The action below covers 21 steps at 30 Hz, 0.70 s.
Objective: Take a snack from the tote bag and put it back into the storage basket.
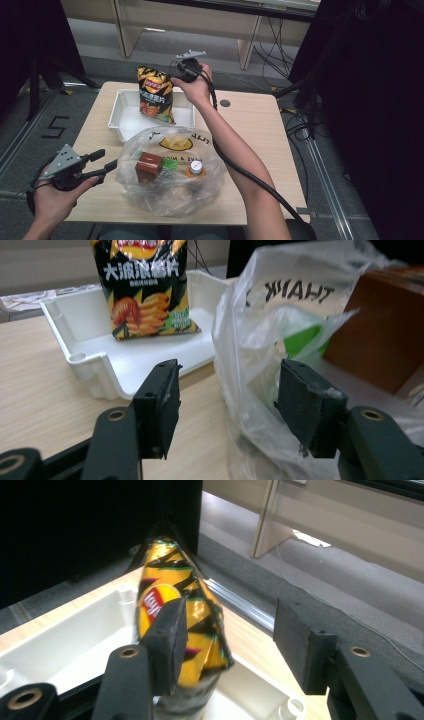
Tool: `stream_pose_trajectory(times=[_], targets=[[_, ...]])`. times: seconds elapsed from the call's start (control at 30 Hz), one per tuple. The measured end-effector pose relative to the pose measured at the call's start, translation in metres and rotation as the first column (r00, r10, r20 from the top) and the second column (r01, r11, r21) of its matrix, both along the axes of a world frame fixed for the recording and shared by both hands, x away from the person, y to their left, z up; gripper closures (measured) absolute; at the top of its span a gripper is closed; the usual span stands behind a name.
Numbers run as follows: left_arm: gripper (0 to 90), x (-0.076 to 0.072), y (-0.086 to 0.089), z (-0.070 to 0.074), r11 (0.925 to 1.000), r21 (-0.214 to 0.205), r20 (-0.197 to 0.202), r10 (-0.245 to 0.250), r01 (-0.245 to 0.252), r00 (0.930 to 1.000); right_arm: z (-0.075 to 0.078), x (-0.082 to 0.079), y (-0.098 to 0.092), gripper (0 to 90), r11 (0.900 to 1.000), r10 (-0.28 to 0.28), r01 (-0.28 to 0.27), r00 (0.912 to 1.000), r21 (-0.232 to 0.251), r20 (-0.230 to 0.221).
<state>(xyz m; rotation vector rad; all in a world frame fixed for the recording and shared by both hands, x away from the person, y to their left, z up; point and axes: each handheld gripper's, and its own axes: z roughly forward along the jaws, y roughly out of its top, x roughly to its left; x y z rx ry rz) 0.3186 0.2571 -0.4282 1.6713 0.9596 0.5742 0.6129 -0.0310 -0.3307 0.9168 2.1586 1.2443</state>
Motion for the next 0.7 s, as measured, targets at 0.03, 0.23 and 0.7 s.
stream_pose_trajectory(times=[0.03,0.23,0.7], targets=[[41.2,0.000,0.000,0.000,1.0000,0.000,0.000,0.000,0.000,1.0000,0.000,0.000,0.000,48.4,1.0000,0.000,0.000,1.0000,0.000,0.000],[37.4,0.008,0.011,0.017,0.9943,-0.092,0.034,0.057,-0.054,0.9978,0.009,-0.031,-0.022,49.0,0.9984,0.023,-0.023,0.9997,0.052,-0.010],[64.1,0.067,0.014,0.022,0.9963,0.043,0.011,0.074,-0.074,0.9972,0.005,-0.089,-0.080,53.8,0.9896,0.083,-0.080,0.9964,0.120,-0.018]])
